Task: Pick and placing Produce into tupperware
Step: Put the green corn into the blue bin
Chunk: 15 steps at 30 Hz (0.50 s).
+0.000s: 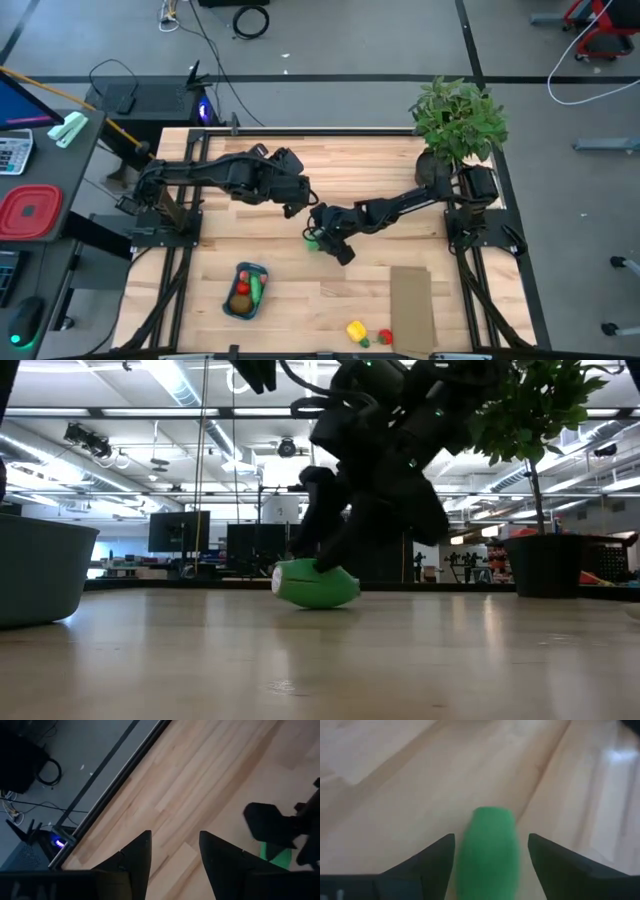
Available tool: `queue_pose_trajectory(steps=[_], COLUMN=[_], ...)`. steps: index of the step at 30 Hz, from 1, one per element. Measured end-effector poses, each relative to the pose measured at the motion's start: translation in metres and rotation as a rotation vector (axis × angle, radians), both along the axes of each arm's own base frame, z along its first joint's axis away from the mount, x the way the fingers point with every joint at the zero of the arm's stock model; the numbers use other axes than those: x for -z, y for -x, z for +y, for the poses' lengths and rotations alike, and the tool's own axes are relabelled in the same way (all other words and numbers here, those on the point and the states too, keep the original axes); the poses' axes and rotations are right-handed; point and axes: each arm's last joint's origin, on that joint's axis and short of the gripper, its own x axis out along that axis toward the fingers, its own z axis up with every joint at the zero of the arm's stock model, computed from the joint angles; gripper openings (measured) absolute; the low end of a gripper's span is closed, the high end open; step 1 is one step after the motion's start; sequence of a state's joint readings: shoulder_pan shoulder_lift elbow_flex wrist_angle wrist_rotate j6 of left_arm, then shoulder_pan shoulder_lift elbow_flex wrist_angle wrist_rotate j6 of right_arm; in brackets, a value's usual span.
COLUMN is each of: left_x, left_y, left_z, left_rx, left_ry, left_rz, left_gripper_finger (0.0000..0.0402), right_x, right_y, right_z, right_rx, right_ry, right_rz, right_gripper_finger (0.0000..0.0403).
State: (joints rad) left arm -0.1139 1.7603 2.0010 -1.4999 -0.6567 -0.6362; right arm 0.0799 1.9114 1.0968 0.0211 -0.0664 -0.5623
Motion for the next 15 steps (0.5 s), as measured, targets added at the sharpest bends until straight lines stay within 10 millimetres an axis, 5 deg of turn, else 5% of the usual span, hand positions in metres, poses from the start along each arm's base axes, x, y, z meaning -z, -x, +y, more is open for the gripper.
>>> queue_pose_trajectory(steps=[15], left_x=[0.001], left_y=[0.000], left_z=[-0.003], left_rx=[0.037], left_ry=[0.043], left_rz=[0.017], left_gripper_finger=[0.0172], right_x=[0.018], right_y=[-0.035], right_z=[-0.007], right_rx=[0.108], right_ry=[-0.038], right_rz=[0.196], right_gripper_finger=[0.0309])
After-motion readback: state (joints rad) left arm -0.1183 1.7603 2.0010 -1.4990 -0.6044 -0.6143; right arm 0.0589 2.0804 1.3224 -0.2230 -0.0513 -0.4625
